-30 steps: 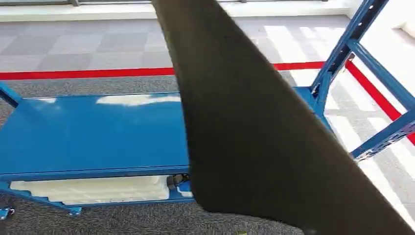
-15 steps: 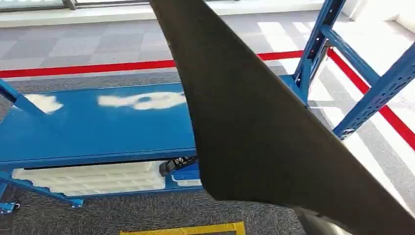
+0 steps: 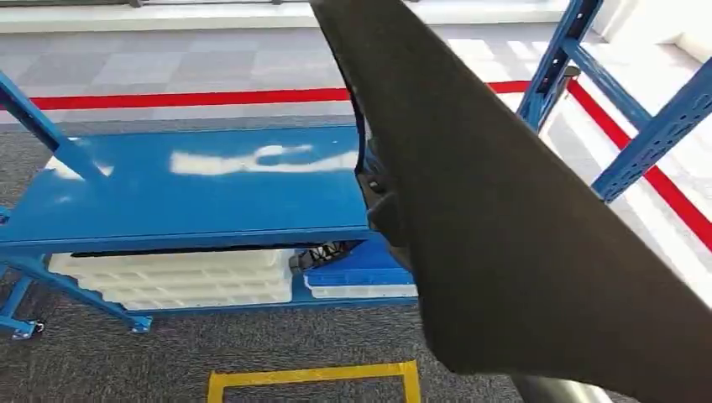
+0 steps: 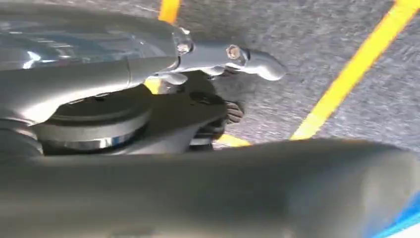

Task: Take the parts from the cabinet and place them on the table.

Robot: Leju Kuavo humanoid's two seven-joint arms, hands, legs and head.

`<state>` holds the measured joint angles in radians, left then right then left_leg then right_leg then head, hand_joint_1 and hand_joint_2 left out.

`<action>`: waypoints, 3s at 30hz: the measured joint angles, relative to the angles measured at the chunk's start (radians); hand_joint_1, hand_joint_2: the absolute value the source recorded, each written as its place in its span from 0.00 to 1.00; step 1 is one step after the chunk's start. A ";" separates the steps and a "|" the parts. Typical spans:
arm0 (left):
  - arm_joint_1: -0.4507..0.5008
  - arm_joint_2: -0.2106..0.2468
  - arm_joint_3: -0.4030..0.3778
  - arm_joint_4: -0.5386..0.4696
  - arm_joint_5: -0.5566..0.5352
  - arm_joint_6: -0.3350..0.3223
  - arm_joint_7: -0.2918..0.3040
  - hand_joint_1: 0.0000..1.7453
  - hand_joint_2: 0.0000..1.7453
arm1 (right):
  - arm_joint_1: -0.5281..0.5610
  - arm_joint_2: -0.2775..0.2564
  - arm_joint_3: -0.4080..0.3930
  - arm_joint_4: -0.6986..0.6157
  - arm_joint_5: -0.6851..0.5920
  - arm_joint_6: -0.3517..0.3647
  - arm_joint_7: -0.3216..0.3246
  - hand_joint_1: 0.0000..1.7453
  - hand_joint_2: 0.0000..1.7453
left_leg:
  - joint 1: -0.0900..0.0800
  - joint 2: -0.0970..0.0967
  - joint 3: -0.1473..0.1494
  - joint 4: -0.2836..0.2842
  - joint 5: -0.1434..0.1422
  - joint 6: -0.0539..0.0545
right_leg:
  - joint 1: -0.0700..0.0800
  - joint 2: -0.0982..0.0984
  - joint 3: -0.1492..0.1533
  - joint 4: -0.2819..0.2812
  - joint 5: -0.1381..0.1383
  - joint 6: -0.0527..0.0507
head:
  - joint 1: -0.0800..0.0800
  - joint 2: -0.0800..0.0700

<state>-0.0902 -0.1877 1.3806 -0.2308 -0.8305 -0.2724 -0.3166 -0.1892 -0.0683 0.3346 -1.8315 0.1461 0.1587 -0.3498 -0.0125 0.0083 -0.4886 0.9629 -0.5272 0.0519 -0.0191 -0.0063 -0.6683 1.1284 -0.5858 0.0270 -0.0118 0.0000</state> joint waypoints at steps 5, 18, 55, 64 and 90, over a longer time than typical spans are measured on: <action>0.003 -0.001 0.000 0.000 -0.010 0.013 0.002 0.00 1.00 | 0.011 -0.007 0.003 0.001 -0.026 0.004 -0.003 1.00 1.00 | -0.002 0.005 -0.095 0.035 0.045 -0.004 | -0.001 0.000 0.018 0.163 -0.012 0.018 | 0.000 0.000; 0.011 0.013 0.000 0.000 -0.010 0.028 -0.019 0.00 1.00 | 0.022 -0.003 0.016 -0.029 -0.059 0.021 -0.029 1.00 1.00 | 0.014 -0.004 -0.208 0.351 -0.153 -0.070 | -0.001 -0.009 0.096 -0.109 0.066 -0.037 | -0.002 0.000; 0.021 0.031 -0.003 0.000 -0.040 0.033 -0.015 0.00 1.00 | 0.134 -0.079 0.013 -0.041 -0.132 0.101 -0.080 1.00 1.00 | 0.012 -0.011 0.040 0.012 -0.039 -0.049 | 0.001 -0.010 0.068 -0.120 0.108 -0.007 | -0.002 0.000; 0.019 0.031 -0.005 0.000 -0.036 0.021 -0.024 0.00 1.00 | 0.119 -0.108 0.021 -0.039 -0.145 0.117 -0.079 1.00 1.00 | 0.005 0.000 -0.042 0.009 0.018 -0.003 | -0.001 0.002 -0.026 0.176 -0.077 0.015 | 0.002 0.000; 0.022 0.029 -0.005 0.000 -0.031 0.019 -0.040 0.00 1.00 | 0.085 -0.123 0.070 -0.029 -0.146 0.126 -0.070 1.00 1.00 | 0.009 -0.001 0.069 -0.019 -0.045 -0.014 | -0.005 -0.004 -0.006 -0.105 0.139 0.014 | -0.001 0.000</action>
<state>-0.0686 -0.1583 1.3760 -0.2308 -0.8614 -0.2533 -0.3571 -0.1043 -0.1915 0.4043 -1.8608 -0.0004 0.2846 -0.4196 -0.0038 0.0075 -0.4194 0.9437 -0.5720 0.0382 -0.0246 -0.0105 -0.6741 1.0229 -0.4471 0.0413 -0.0130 0.0000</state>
